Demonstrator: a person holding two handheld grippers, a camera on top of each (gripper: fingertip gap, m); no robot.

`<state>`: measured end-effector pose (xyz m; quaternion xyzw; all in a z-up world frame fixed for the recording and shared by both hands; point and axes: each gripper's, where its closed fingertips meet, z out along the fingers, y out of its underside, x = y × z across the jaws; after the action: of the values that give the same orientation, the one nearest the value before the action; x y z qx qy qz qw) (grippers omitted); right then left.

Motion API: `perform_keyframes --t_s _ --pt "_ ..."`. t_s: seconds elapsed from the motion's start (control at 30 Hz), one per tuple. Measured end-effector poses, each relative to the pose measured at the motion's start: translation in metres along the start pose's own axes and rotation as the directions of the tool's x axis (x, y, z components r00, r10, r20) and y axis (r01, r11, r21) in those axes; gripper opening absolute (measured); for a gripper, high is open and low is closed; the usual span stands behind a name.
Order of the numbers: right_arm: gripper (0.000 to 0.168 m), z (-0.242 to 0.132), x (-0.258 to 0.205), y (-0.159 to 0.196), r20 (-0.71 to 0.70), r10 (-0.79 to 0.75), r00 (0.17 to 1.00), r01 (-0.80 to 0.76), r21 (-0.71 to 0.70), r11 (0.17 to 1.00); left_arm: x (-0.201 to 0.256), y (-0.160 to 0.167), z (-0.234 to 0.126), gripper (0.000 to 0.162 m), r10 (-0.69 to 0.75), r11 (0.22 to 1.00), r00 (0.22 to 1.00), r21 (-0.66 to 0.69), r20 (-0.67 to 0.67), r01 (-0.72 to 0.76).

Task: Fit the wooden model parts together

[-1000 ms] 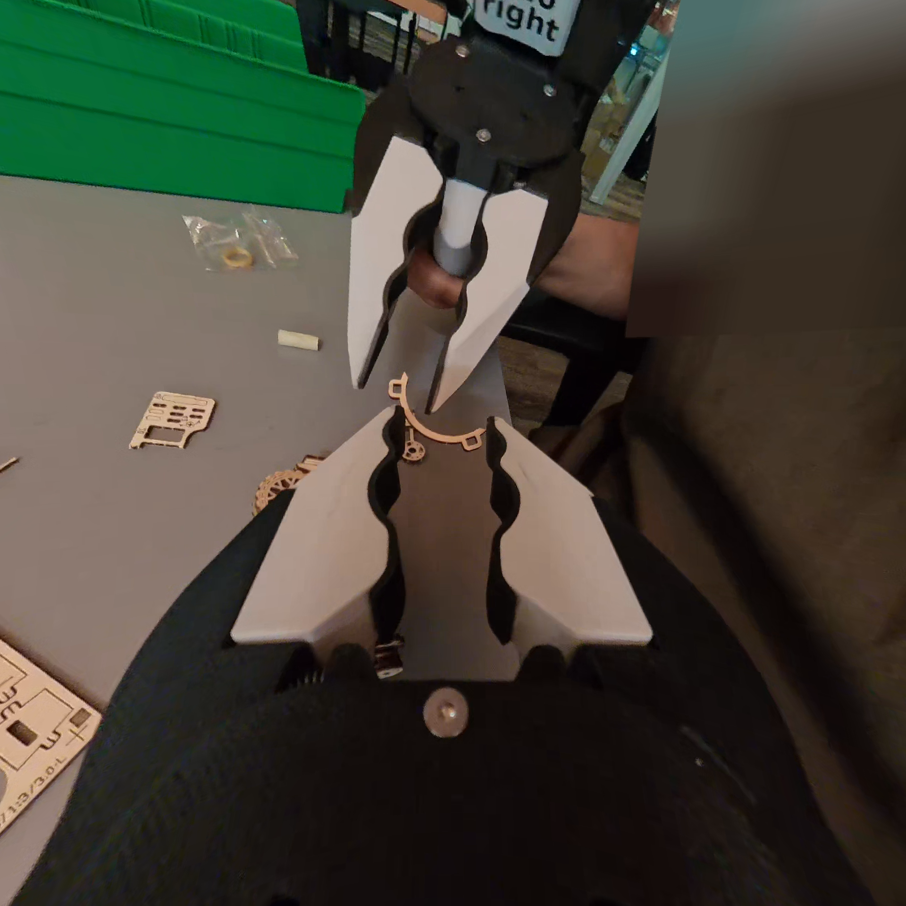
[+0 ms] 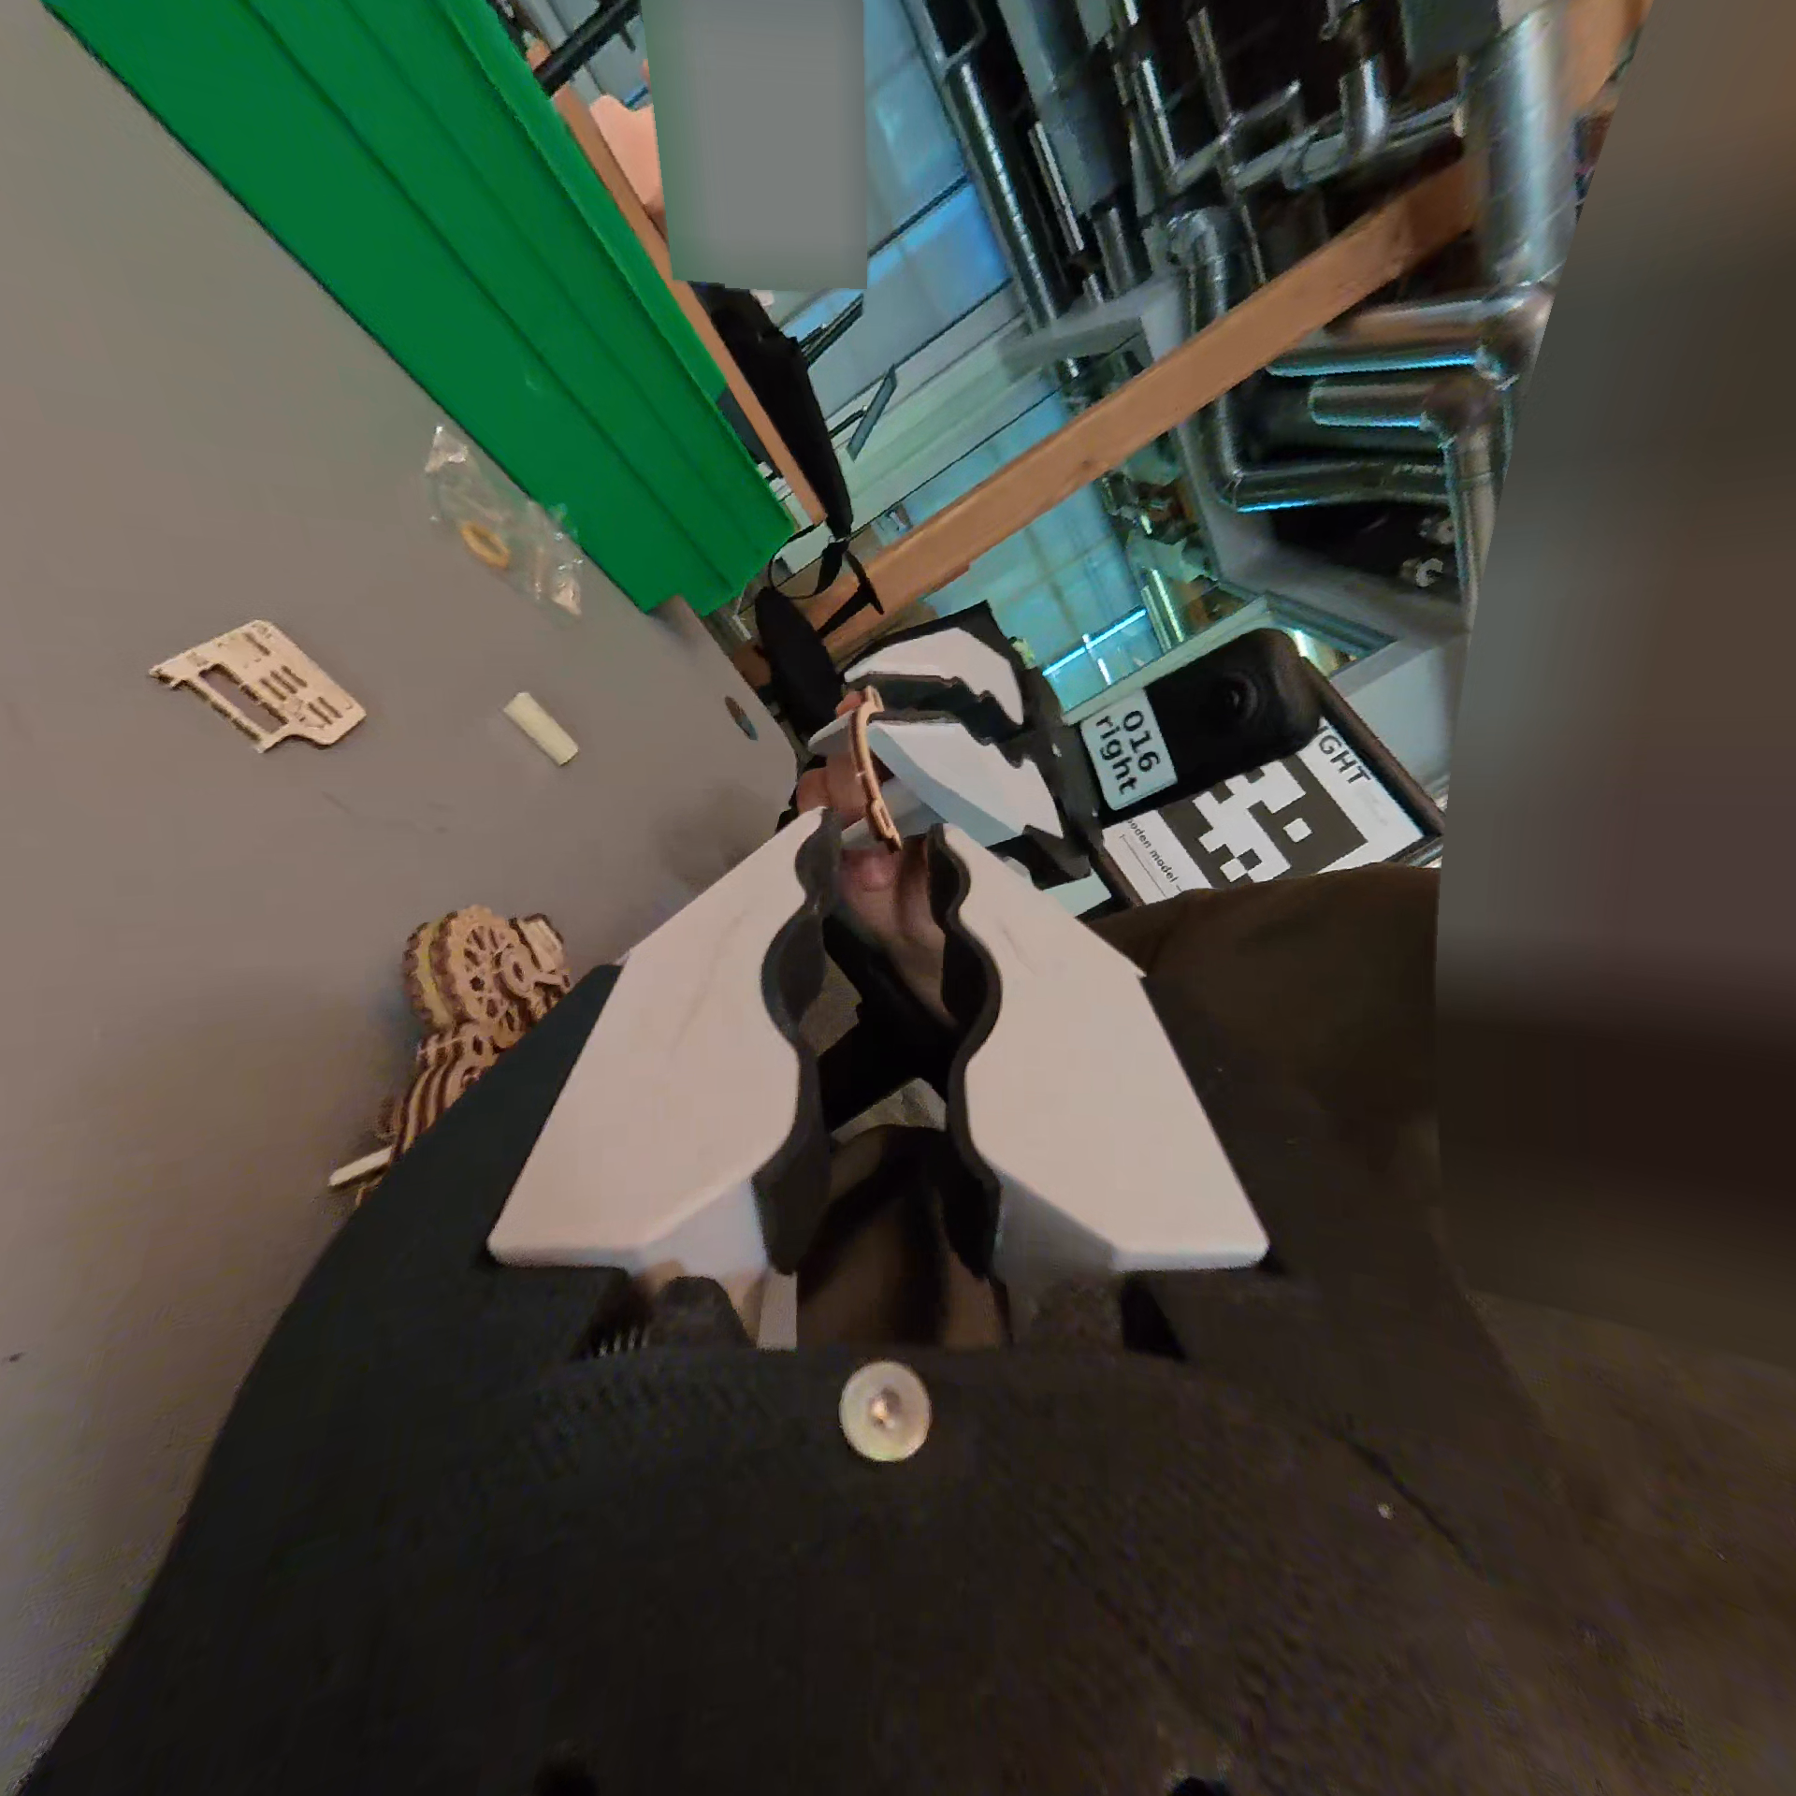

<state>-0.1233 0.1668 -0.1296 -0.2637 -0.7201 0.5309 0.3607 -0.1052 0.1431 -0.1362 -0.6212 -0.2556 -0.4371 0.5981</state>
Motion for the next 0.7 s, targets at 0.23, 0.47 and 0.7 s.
perform_keyframes --t_s 0.23,0.47,0.7 --pt "0.007 0.005 -0.008 0.006 -0.015 -0.119 0.993 0.118 -0.014 0.993 -0.006 -0.006 -0.005 0.000 -0.015 0.999 1.000 0.031 0.021 0.014" --pt "0.029 0.007 -0.014 0.027 0.075 -0.106 0.992 0.113 -0.104 0.988 -0.026 -0.013 -0.016 0.000 0.079 0.996 0.979 0.018 0.186 -0.084" --pt "0.027 0.008 -0.011 0.036 0.031 -0.282 0.959 0.283 -0.197 0.939 -0.036 0.010 -0.003 0.000 0.243 0.968 0.915 -0.140 0.323 -0.208"
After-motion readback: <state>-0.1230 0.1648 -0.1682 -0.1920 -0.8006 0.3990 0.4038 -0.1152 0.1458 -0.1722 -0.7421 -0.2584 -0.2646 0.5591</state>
